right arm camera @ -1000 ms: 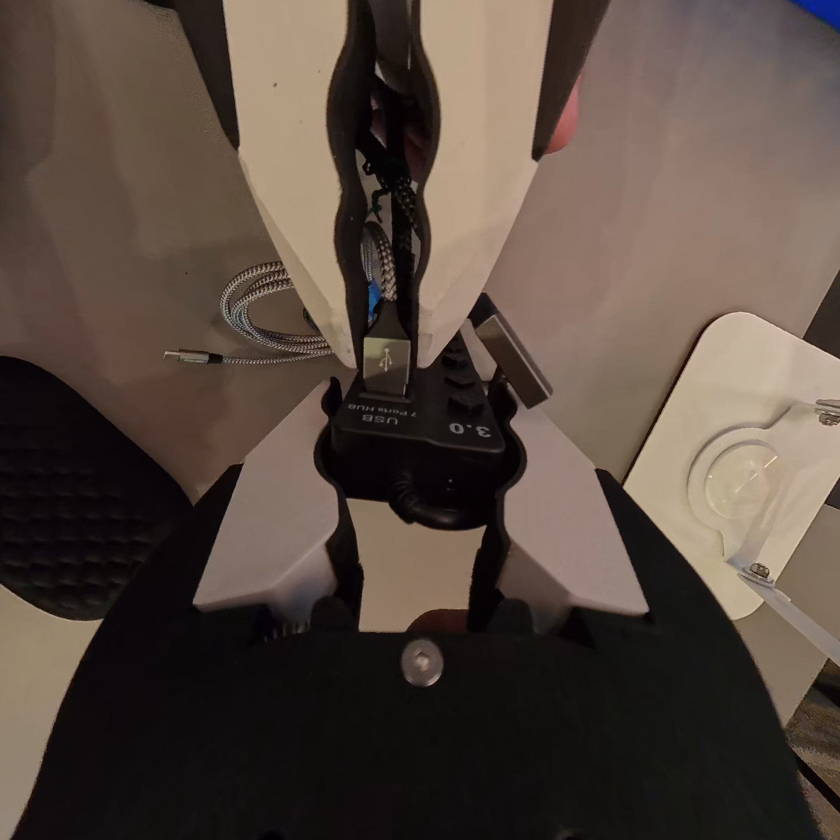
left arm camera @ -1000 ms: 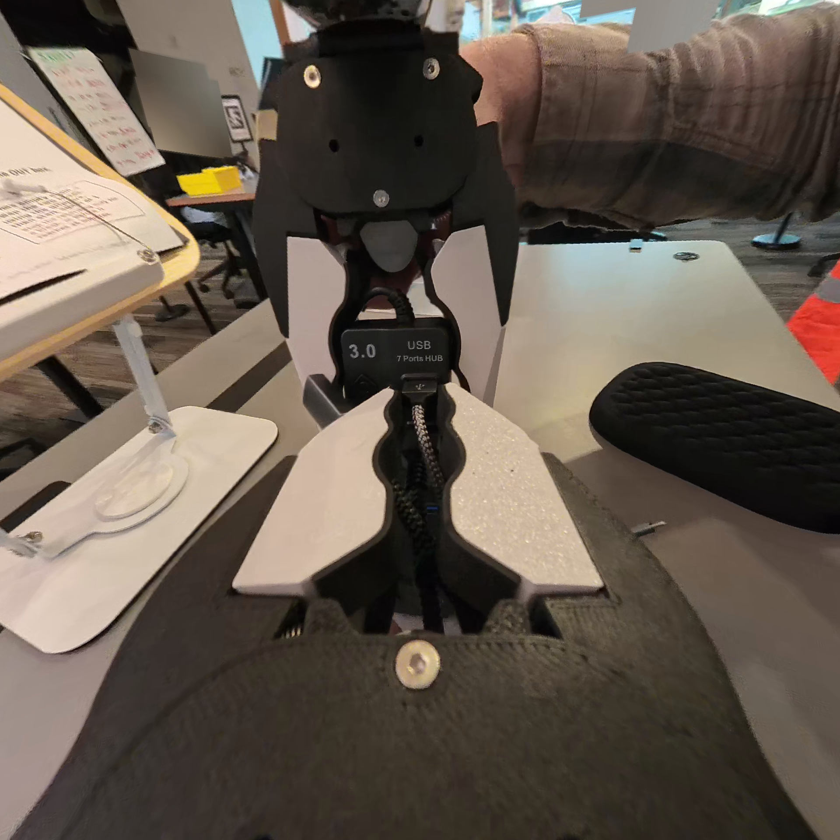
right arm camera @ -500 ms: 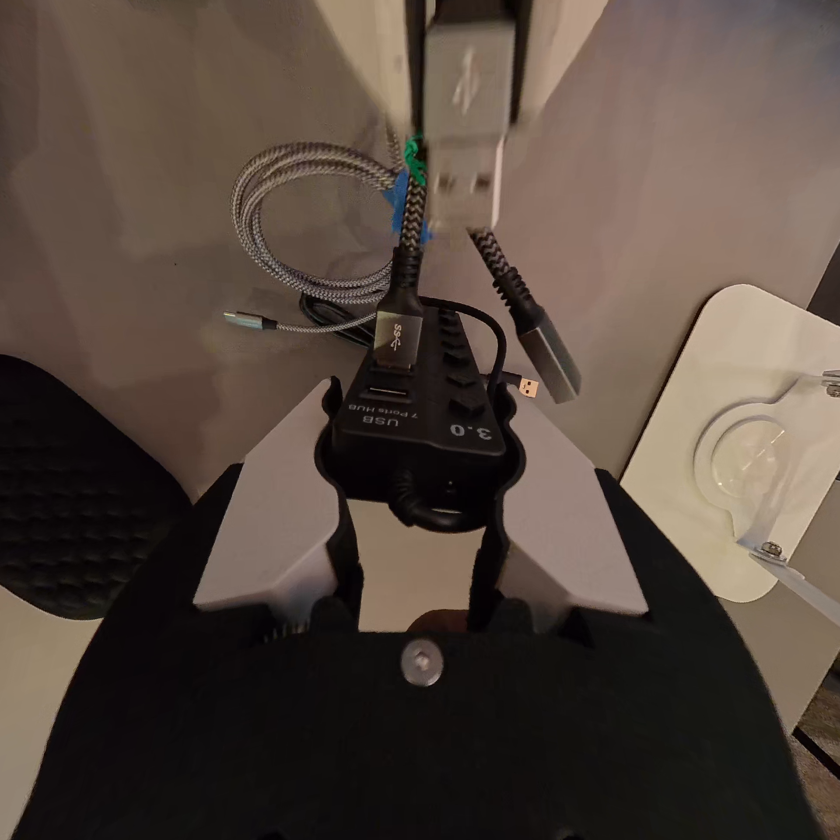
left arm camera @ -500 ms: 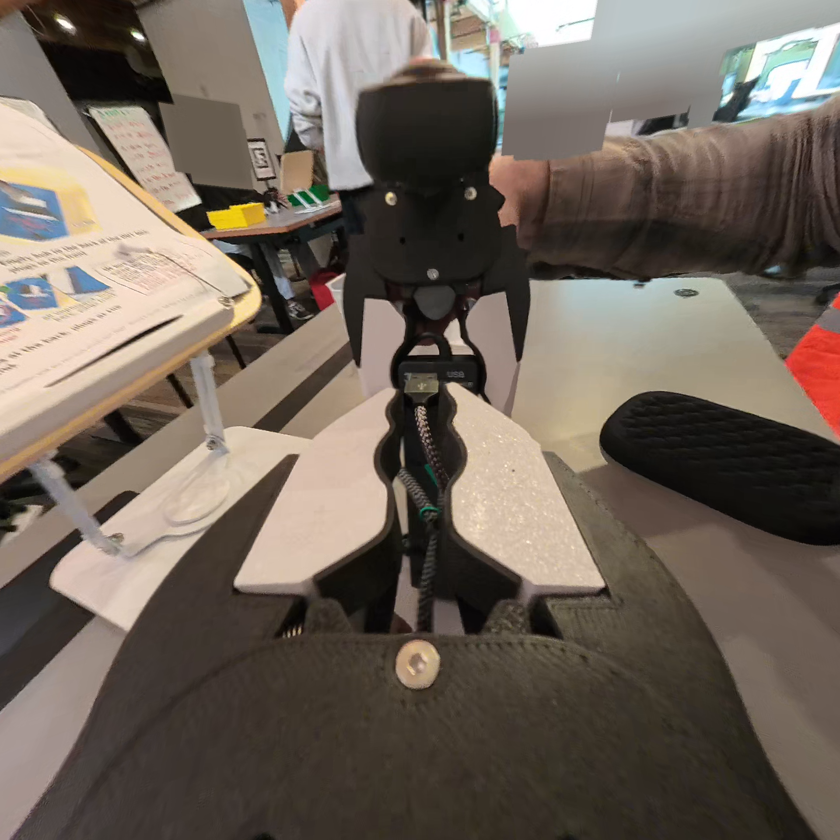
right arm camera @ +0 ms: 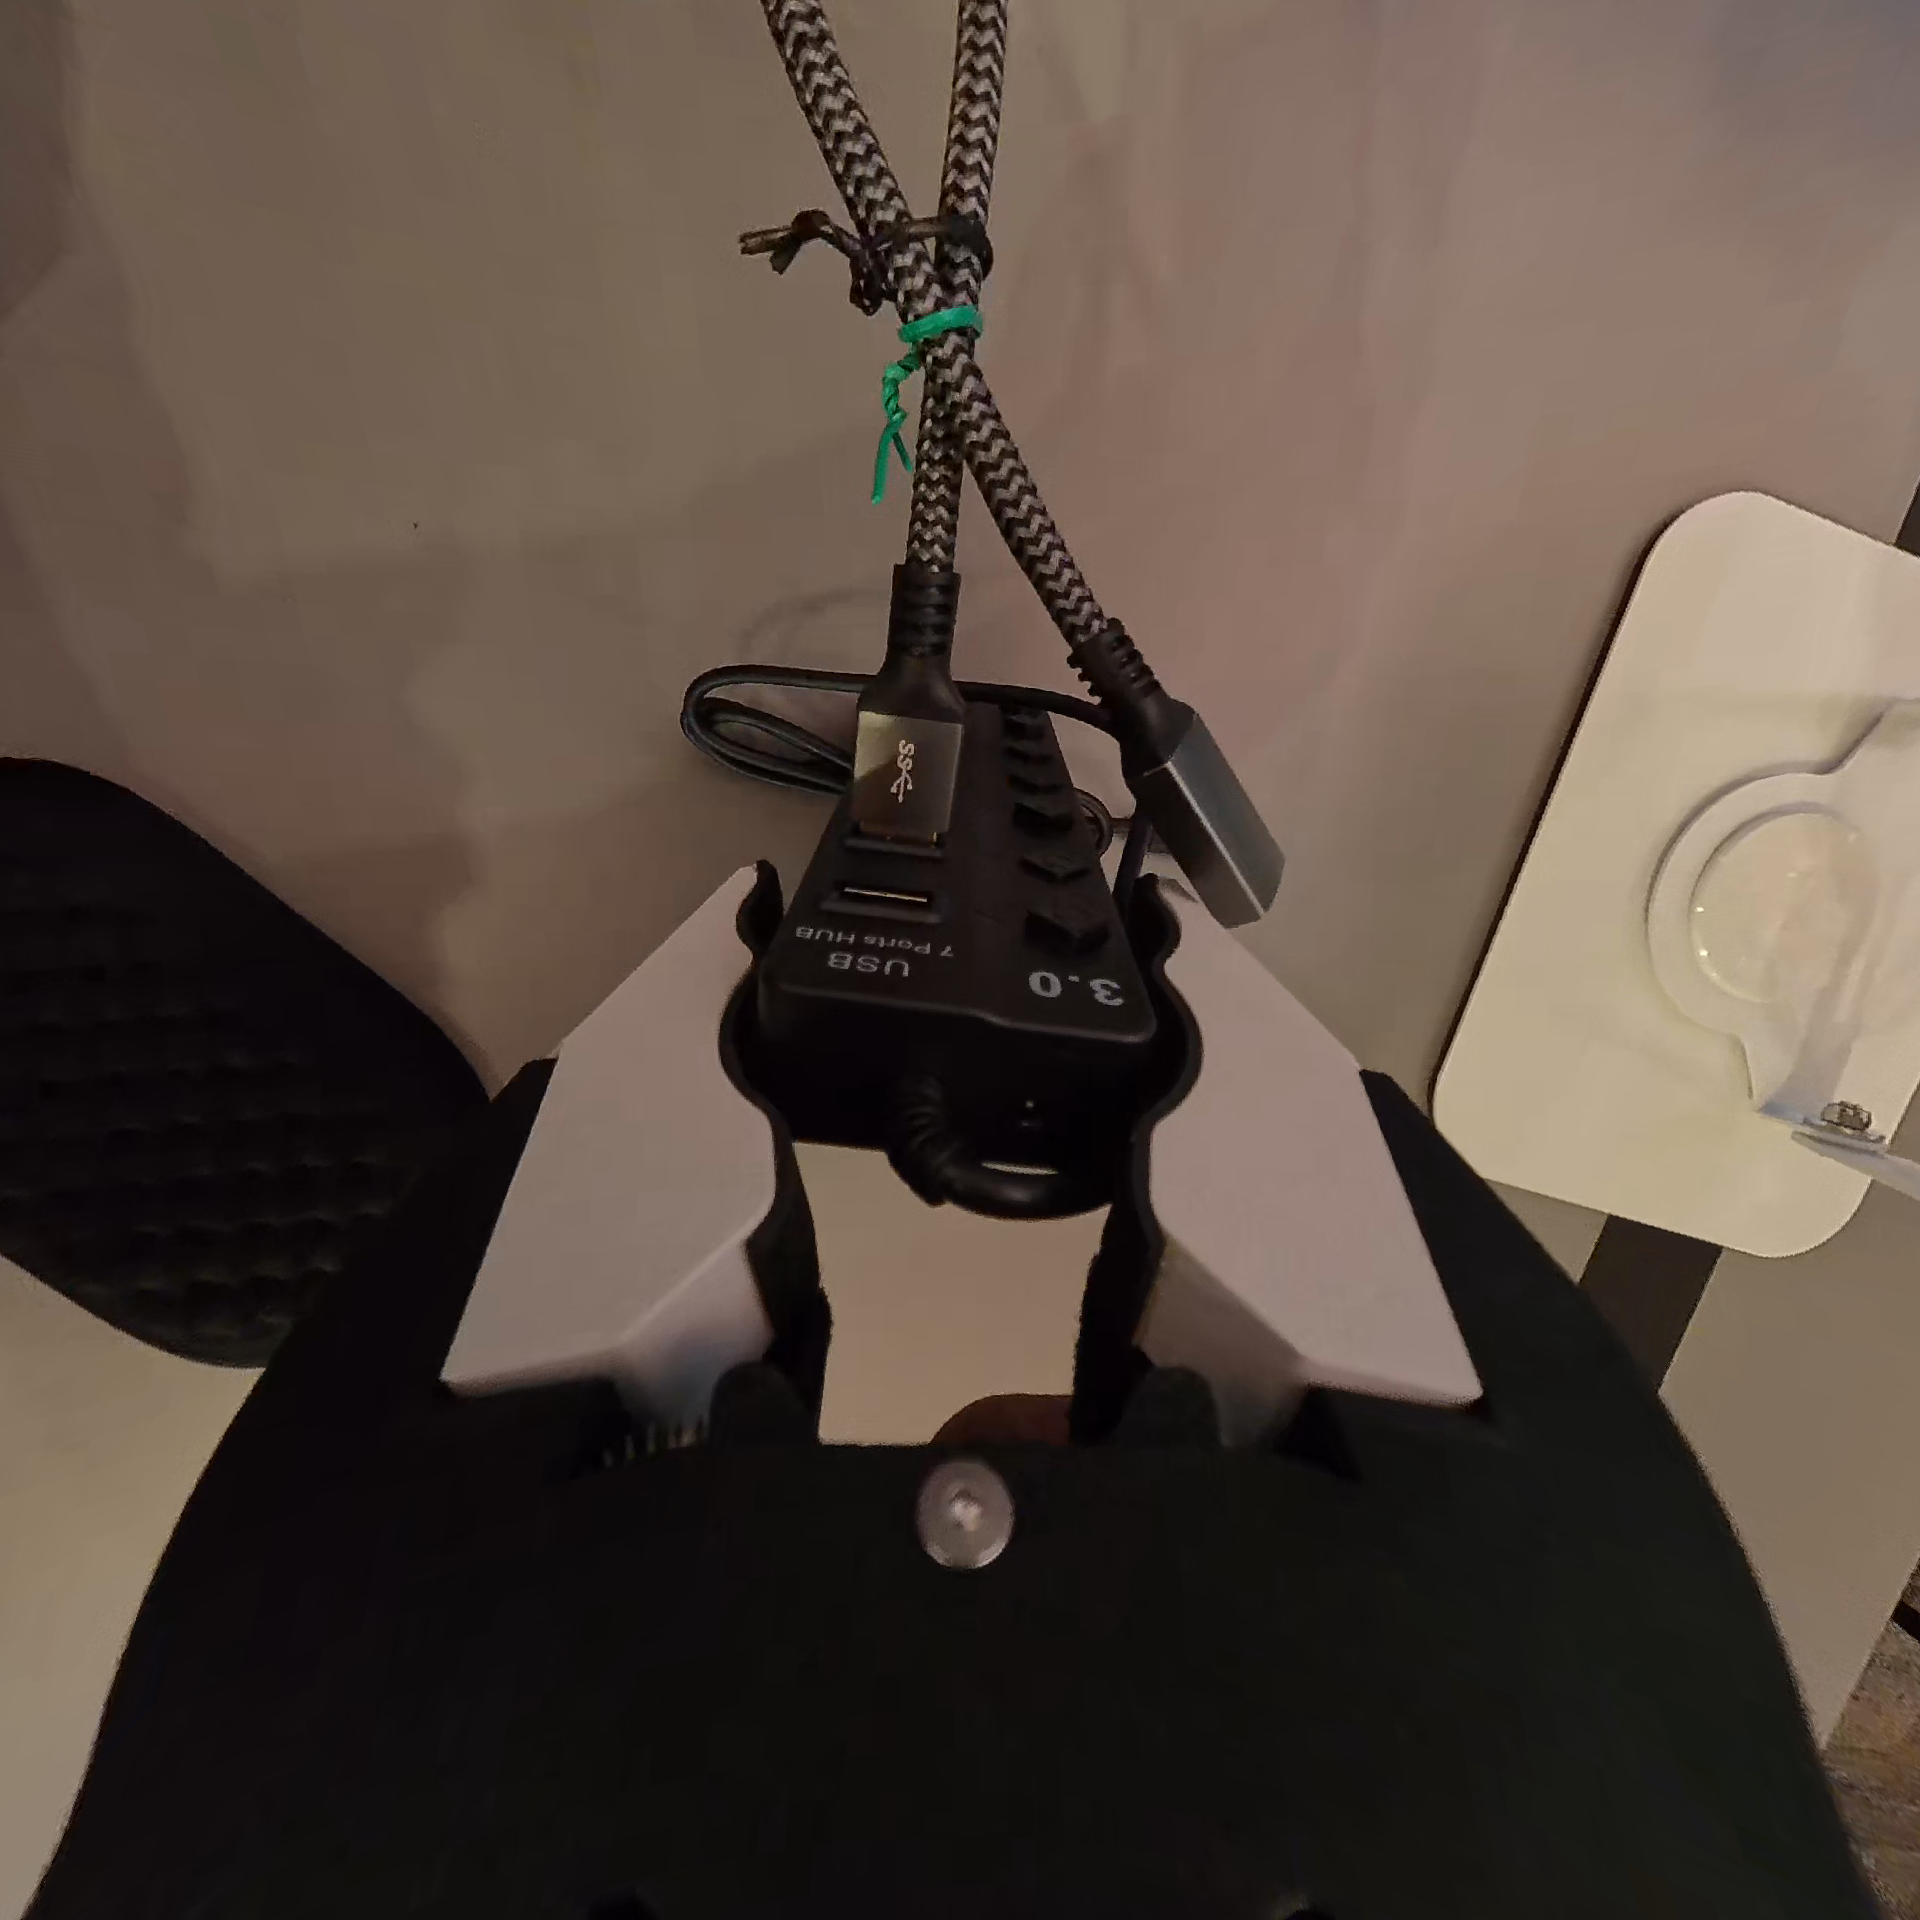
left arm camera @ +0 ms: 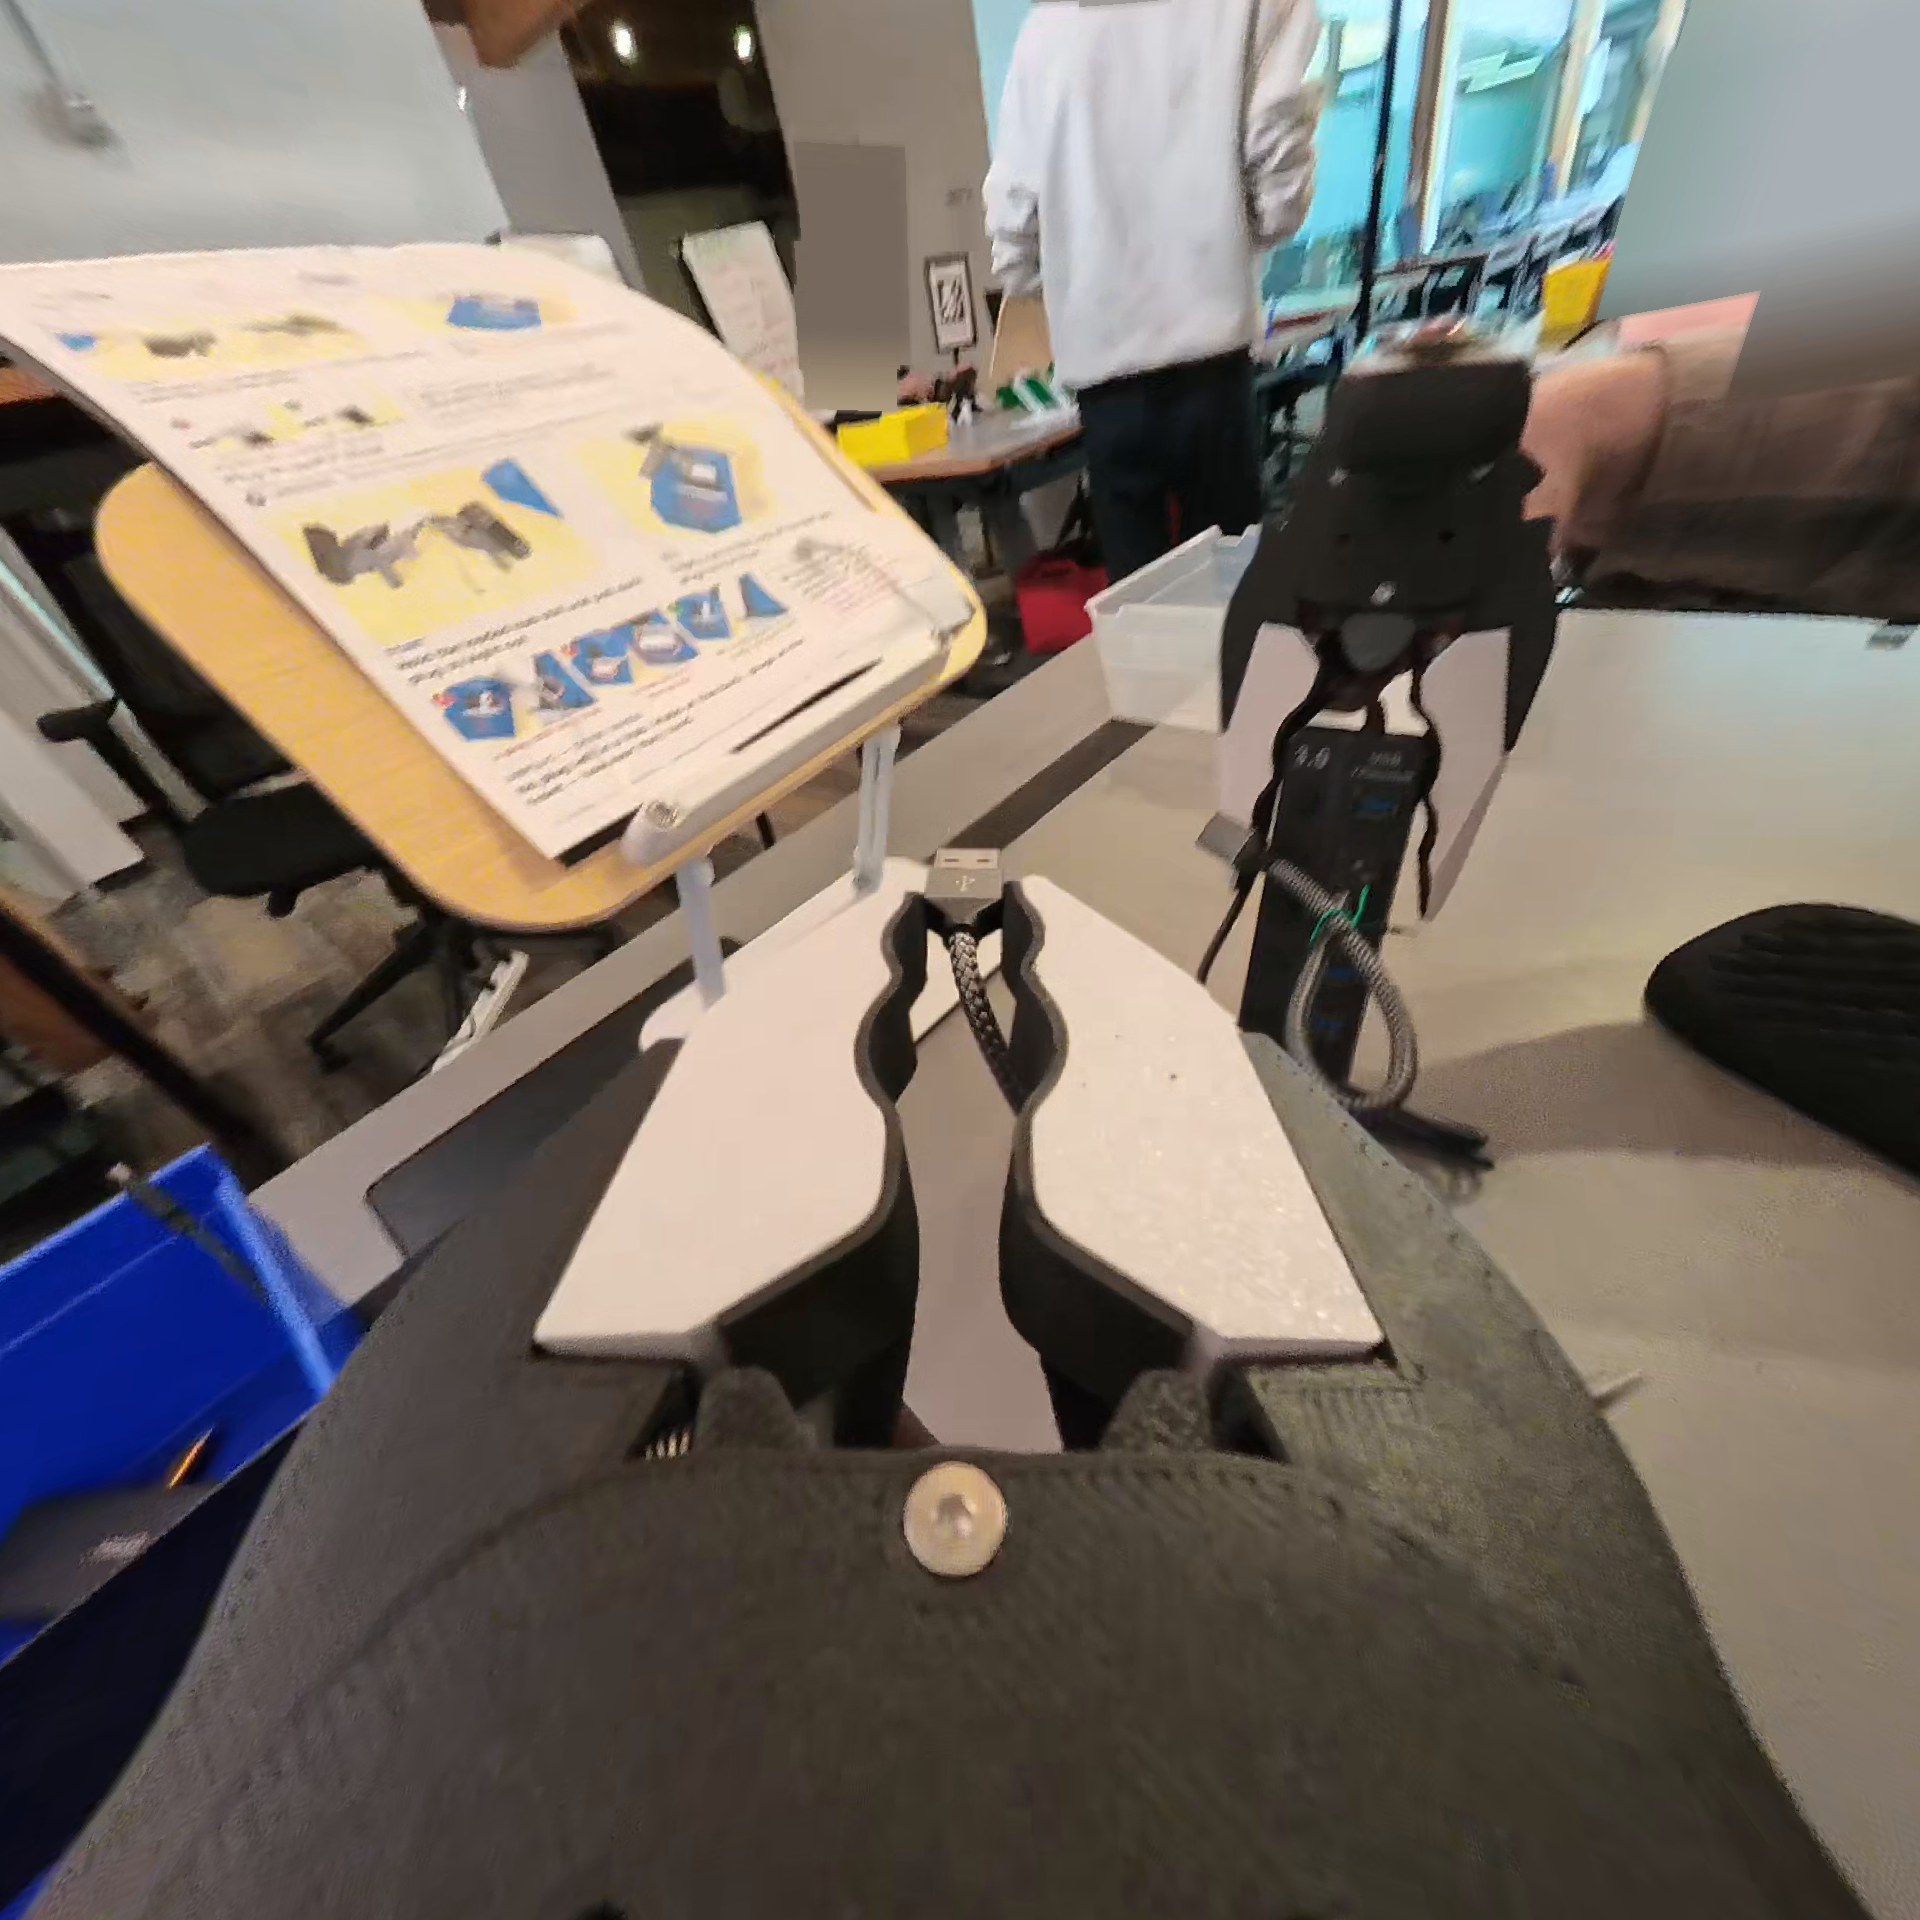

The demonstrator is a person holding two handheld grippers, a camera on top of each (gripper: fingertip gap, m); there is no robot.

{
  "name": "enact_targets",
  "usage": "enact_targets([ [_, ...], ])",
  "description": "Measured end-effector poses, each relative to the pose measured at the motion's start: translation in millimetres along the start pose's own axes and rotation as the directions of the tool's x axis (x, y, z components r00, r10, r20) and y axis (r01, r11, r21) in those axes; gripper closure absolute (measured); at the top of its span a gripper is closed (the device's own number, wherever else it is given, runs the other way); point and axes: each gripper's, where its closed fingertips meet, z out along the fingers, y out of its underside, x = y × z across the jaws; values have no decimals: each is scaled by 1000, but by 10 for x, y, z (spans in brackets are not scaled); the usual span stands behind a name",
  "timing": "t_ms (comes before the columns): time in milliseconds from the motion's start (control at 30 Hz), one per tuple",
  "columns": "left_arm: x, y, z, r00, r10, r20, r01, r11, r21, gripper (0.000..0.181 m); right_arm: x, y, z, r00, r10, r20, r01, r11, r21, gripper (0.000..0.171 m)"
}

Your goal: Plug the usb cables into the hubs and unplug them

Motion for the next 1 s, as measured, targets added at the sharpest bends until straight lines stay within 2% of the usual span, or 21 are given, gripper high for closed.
enact_targets([
  [167, -76, 434, 76, 1000, -3, 6, 4, 987, -163, 167, -25, 48, -28, 1000, 2, -11, -2, 1000, -6, 105],
  [200, -55, 497, 128, 1000, -17, 0, 17, 987, -162, 167, -32, 56, -32, 1000, 2, -12, -2, 1000, -6, 105],
  [500, 341, 1290, 900, 992, -72, -103, 34, 942, -335, 167, -109, 114, -63, 1000, 2, -18, -2, 1000, -6, 105],
  [700, 518, 1681, 1366, 978, -31, -206, -69, 885, -461, 168, -168, 140, -87, 1000, -11, -15, 10, 1000, -25, 105],
  [867, 678, 1980, 1597, 956, -23, -293, -152, 813, -562, 167, -206, 152, -100, 1000, -24, 5, 24, 998, -52, 105],
  [933, 686, 2015, 1636, 951, -18, -308, -175, 792, -586, 155, -215, 150, -104, 999, -32, 15, 33, 997, -66, 105],
  [1000, 680, 1951, 1655, 950, -62, -307, -135, 803, -580, 144, -217, 145, -105, 999, -38, 23, 40, 996, -79, 105],
])
